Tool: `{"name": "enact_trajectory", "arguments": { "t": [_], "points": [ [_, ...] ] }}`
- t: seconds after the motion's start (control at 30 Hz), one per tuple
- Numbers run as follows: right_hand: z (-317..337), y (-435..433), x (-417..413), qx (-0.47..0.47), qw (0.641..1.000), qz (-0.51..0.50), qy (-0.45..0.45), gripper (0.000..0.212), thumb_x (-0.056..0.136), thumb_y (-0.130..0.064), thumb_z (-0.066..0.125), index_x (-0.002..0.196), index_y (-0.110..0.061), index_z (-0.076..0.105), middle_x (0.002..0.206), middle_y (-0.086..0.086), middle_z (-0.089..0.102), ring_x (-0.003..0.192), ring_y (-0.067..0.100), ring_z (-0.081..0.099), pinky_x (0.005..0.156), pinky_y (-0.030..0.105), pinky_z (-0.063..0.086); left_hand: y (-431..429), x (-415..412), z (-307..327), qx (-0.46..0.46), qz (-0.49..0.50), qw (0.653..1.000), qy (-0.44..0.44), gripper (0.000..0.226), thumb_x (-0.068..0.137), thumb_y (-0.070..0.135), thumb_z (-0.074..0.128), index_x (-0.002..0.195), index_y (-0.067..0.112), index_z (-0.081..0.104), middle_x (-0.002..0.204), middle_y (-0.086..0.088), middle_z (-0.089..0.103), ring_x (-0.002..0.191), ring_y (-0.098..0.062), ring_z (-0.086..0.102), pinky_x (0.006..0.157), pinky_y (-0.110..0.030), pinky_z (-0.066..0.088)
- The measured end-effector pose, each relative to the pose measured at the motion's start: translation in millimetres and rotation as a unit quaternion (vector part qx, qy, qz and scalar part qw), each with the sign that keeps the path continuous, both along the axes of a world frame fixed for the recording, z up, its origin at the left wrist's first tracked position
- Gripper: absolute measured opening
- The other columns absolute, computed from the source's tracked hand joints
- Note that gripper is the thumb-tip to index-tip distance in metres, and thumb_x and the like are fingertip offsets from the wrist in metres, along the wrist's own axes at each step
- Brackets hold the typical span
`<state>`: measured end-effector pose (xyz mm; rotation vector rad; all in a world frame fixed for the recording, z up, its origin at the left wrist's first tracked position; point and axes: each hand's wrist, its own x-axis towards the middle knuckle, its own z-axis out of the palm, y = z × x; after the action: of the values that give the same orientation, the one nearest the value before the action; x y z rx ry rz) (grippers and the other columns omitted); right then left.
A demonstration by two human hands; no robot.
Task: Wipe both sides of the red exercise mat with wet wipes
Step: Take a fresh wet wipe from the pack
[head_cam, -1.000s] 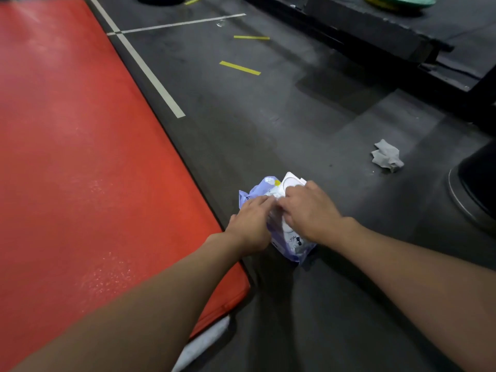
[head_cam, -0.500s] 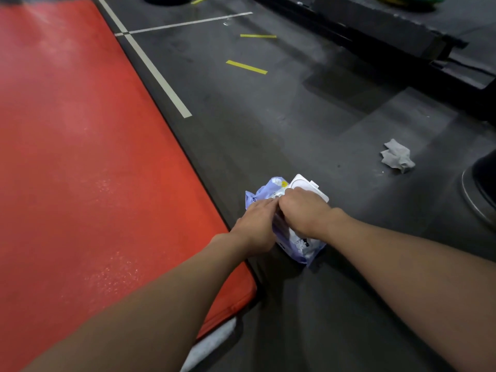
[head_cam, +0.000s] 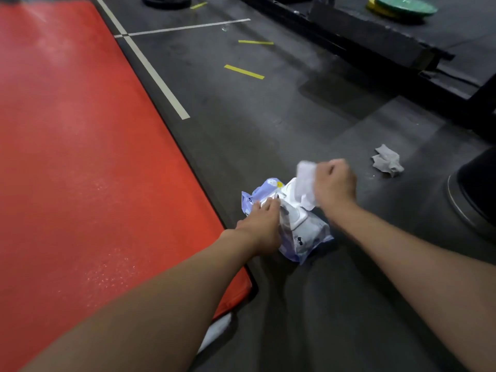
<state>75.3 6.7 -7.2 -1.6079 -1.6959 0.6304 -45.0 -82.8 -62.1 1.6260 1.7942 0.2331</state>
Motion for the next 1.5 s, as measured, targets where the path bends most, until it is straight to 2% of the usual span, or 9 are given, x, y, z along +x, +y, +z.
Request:
{"name": "enact_trajectory", "arguments": {
  "t": [0.23, 0.43, 0.53, 0.6, 0.73, 0.93, 1.07, 1.23, 1.5],
  "points": [
    [17, 31, 19, -0.1, 0.978, -0.071, 0.17, 0.022, 0.09, -0.013, 0.043, 0.092, 0.004, 0.057, 0.095, 0.018, 0.062, 0.089, 0.029, 0.062, 0.083, 0.063, 0.054, -7, 5, 3, 0.041, -0.068, 0.995, 0.058, 0.061, 0.086, 0.013, 0.056, 0.143, 0.022, 0.036, 0.16, 0.01, 0.011, 0.146, -0.025, 0.012, 0.097, -0.057, 0.041],
    [-13, 14, 36, -0.199, 0.966, -0.05, 0.154, 0.036, 0.097, -0.034, 0.055, 0.076, -0.005, 0.058, 0.072, 0.012, 0.057, 0.064, 0.025, 0.058, 0.053, 0.03, 0.044, -19, 11, 13, 0.024, -0.086, 0.995, 0.043, 0.066, 0.085, 0.019, 0.056, 0.145, 0.031, 0.03, 0.145, 0.005, 0.036, 0.137, -0.023, 0.023, 0.095, -0.062, 0.04],
    [-23, 5, 37, -0.253, 0.961, 0.01, 0.115, 0.026, 0.083, -0.008, 0.072, 0.065, -0.01, 0.053, 0.064, 0.01, 0.049, 0.062, 0.02, 0.05, 0.052, 0.028, 0.037, -20, 9, 13, 0.022, -0.095, 0.993, 0.065, 0.061, 0.088, 0.017, 0.053, 0.145, 0.028, 0.036, 0.143, 0.005, 0.034, 0.135, -0.02, 0.028, 0.097, -0.059, 0.041],
    [-27, 7, 38, -0.248, 0.966, 0.005, 0.074, 0.013, 0.081, 0.005, 0.063, 0.08, -0.008, 0.058, 0.079, 0.014, 0.051, 0.075, 0.025, 0.053, 0.06, 0.033, 0.041, -22, 8, 10, 0.022, -0.108, 0.99, 0.082, 0.057, 0.087, 0.014, 0.052, 0.142, 0.025, 0.04, 0.144, 0.006, 0.029, 0.135, -0.018, 0.028, 0.098, -0.056, 0.041],
    [-25, 8, 40, -0.303, 0.947, 0.034, 0.097, 0.066, 0.09, 0.003, 0.053, 0.151, -0.009, 0.031, 0.133, 0.012, 0.049, 0.106, 0.029, 0.06, 0.079, 0.038, 0.053, -26, 14, 0, -0.01, -0.086, 0.992, 0.091, 0.068, 0.086, 0.015, 0.048, 0.148, 0.031, 0.027, 0.158, 0.002, 0.004, 0.149, -0.025, 0.004, 0.11, -0.059, 0.027],
    [-14, -7, 35, -0.226, 0.948, 0.222, -0.028, 0.035, 0.086, 0.008, 0.052, 0.094, -0.015, 0.076, 0.097, 0.002, 0.074, 0.085, 0.011, 0.064, 0.066, 0.007, 0.047, -24, 20, -8, -0.027, -0.084, 0.99, 0.106, 0.079, 0.083, 0.016, 0.05, 0.151, 0.038, 0.017, 0.162, 0.003, -0.008, 0.149, -0.03, -0.015, 0.115, -0.059, 0.015],
    [-29, -17, 30, -0.172, 0.892, 0.349, -0.231, 0.047, 0.083, 0.004, 0.054, 0.123, -0.017, 0.069, 0.121, 0.003, 0.061, 0.109, 0.02, 0.058, 0.092, 0.025, 0.045, -26, 19, -11, 0.08, -0.02, 0.993, 0.087, 0.062, 0.083, 0.016, 0.056, 0.142, 0.023, 0.038, 0.145, 0.002, 0.031, 0.136, -0.029, 0.027, 0.103, -0.047, 0.038],
    [-32, -10, 31, -0.133, 0.962, 0.209, -0.113, 0.058, 0.084, 0.003, 0.05, 0.138, -0.017, 0.053, 0.113, 0.002, 0.057, 0.103, 0.017, 0.054, 0.087, 0.022, 0.039, -23, 16, -13, 0.156, 0.101, 0.982, 0.035, 0.042, 0.081, 0.008, 0.054, 0.122, 0.012, 0.042, 0.129, -0.004, 0.035, 0.116, -0.028, 0.04, 0.086, -0.043, 0.043],
    [-19, -16, 40, -0.187, 0.941, 0.262, -0.106, 0.037, 0.089, 0.003, 0.045, 0.101, -0.02, 0.072, 0.092, 0.0, 0.064, 0.084, 0.019, 0.058, 0.07, 0.021, 0.04, -12, 19, -18, 0.072, -0.065, 0.985, 0.143, 0.073, 0.083, 0.024, 0.059, 0.148, 0.038, 0.03, 0.152, 0.01, 0.023, 0.145, -0.021, 0.008, 0.111, -0.049, 0.021]
  ]
}}
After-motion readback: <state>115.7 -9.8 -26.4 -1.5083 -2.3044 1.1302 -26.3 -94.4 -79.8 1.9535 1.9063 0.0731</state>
